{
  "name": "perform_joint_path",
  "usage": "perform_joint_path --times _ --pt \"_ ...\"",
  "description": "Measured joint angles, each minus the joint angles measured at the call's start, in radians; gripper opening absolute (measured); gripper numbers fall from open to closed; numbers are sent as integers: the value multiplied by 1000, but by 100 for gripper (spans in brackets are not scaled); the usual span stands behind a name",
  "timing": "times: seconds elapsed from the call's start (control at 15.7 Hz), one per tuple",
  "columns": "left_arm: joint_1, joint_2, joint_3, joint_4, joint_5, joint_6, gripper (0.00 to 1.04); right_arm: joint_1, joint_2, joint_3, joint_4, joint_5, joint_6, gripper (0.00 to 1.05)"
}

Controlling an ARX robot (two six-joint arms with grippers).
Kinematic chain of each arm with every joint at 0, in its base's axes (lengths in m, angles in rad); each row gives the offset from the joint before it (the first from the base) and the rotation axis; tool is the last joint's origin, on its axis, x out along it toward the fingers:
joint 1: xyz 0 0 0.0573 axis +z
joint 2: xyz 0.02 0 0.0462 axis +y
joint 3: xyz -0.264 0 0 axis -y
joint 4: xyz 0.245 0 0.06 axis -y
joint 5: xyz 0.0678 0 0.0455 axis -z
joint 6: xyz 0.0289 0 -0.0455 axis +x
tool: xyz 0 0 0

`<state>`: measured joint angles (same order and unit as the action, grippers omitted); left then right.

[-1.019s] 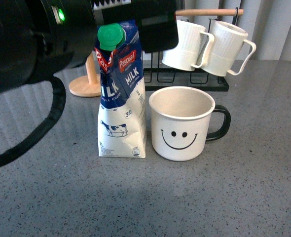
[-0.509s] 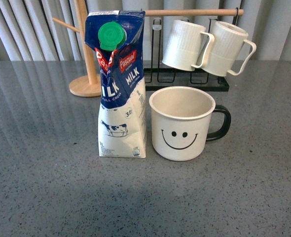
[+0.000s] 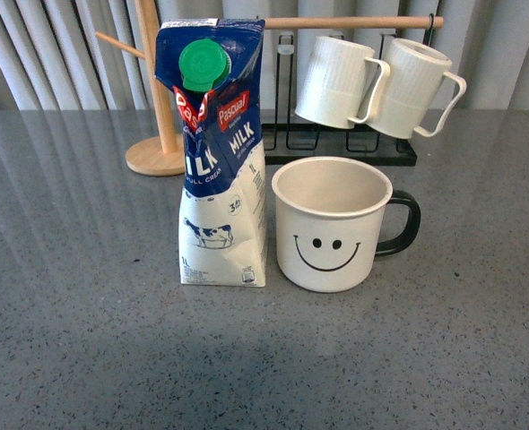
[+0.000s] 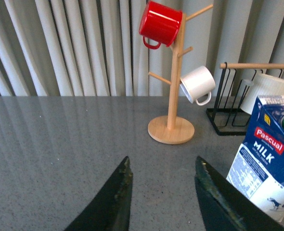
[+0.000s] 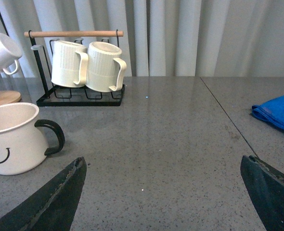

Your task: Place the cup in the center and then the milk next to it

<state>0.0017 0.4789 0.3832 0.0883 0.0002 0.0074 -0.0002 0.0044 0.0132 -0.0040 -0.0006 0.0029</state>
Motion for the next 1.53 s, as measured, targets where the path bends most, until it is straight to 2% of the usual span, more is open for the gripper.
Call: perform_joint_path --times 0.19,0.25,0.89,1.02,1.53 --pt "-4 -93 -124 48 0 -1 4 0 0 0 0 0 0 98" --pt "-4 -115 -156 55 -1 -3 2 0 0 0 0 0 0 98" --pt "-4 -285 -318 39 0 -4 1 0 0 0 0 0 0 98" --pt "-4 -425 -340 -105 0 -4 1 0 0 0 0 0 0 98" --pt "-4 -470 -368 -92 -1 -6 1 0 0 0 0 0 0 98"
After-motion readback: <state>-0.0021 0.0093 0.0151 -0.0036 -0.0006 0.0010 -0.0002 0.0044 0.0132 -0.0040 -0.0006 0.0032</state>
